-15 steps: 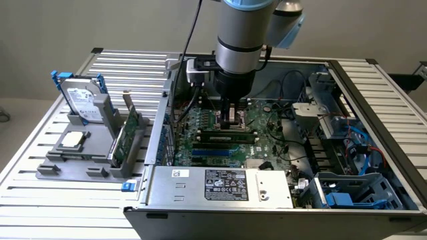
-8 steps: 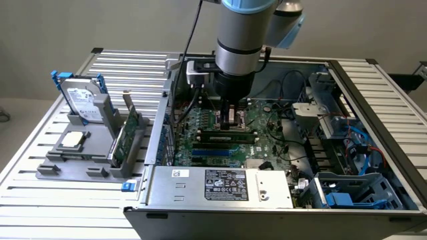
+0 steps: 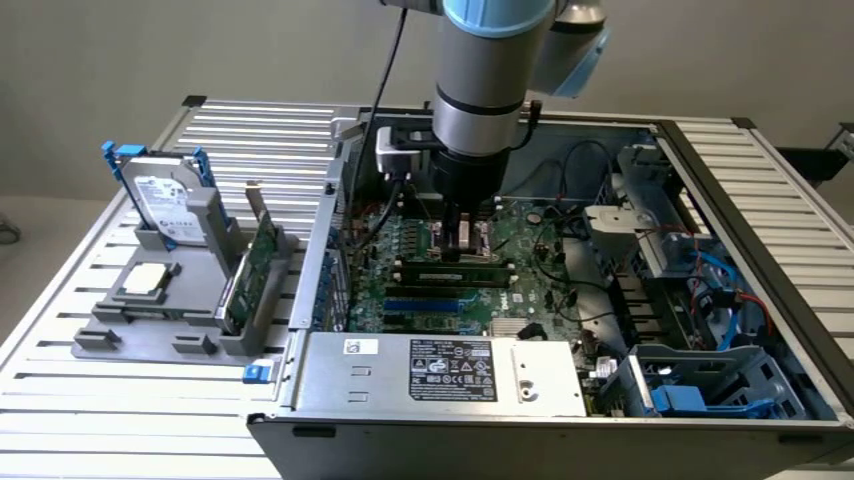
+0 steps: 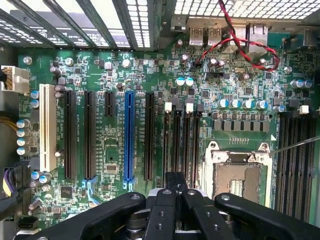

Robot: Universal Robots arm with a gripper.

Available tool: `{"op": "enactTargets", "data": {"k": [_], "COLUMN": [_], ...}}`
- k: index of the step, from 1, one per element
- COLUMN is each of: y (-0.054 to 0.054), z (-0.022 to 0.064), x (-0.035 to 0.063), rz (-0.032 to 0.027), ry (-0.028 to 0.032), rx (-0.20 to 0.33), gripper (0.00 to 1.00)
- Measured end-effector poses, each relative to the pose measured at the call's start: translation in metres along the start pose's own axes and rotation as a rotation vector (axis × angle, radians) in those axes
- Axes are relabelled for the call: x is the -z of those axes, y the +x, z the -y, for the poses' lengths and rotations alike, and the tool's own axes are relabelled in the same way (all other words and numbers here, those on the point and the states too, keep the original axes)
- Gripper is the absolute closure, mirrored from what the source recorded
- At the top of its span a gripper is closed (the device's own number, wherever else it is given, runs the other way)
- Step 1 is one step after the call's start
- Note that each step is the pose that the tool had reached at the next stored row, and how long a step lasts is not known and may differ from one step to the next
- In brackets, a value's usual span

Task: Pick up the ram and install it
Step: 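Press down the ram until it locks into place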

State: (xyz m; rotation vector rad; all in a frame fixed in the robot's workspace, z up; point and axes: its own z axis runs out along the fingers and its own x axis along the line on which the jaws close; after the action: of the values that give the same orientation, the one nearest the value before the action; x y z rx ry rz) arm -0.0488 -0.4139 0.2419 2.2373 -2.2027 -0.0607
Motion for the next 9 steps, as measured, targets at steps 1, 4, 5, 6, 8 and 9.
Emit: {"op": "enactTargets", "data": {"k": [1,4,5,6,8,9], "y": [0.0000,0.0000,0.0000,0.0001,0.0002,0.0002], "z": [0.0009,0.0017,0.0018,0.0018,0.0019,0.0018], "x": [-0.0004,-0.0031,-0.0045,-0.0059,-0.0086,-0.0096], "rz": [-0.0002,-0.0005,-0.0005,-0.0007,-0.0011,-0.0011], "ry": [0.0000,0.0001,0.0001,0.0001,0.0001,0.0001], "rx": [0.000,0.000,0.000,0.000,-0.002,-0.003], "gripper": [0.89,0.89,0.89,0.89,0.89,0.89]}}
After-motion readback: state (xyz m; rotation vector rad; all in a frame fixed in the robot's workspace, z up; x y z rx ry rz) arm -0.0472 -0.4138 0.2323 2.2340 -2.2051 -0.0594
